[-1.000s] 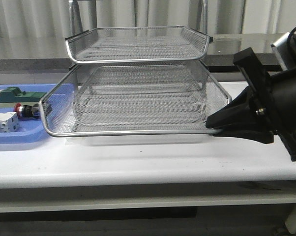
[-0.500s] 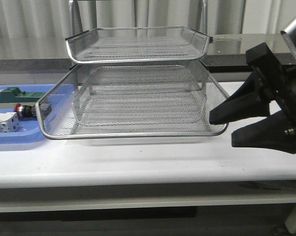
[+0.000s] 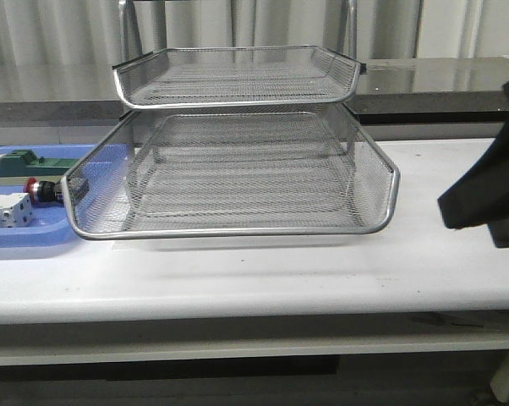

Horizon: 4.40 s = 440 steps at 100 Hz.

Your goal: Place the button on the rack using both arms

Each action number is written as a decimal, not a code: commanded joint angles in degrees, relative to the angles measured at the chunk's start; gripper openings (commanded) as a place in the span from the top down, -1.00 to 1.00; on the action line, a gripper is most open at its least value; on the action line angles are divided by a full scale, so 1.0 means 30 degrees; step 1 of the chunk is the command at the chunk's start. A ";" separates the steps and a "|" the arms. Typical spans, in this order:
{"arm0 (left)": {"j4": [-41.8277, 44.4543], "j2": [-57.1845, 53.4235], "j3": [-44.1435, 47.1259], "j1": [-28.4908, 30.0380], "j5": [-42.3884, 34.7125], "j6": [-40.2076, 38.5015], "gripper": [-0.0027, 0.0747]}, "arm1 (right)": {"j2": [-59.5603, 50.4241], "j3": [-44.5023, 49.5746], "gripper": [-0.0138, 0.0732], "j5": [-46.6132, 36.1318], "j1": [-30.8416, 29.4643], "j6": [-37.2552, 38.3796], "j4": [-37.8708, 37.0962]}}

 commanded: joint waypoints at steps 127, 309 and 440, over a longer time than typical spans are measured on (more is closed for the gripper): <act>-0.0026 -0.0605 0.0656 0.0029 -0.1464 -0.0201 0.98 | -1.4139 -0.3890 0.19 0.8123 0.0011 1.8966 -2.3170; -0.2577 1.1427 -1.2187 0.0029 0.8623 0.0611 0.98 | -1.4139 -0.3890 0.84 0.8173 0.0011 1.8966 -2.3170; -0.2664 2.3215 -2.1972 0.0029 1.6596 0.7021 -0.72 | -1.4139 -0.3890 0.84 0.8173 0.0011 1.8966 -2.3170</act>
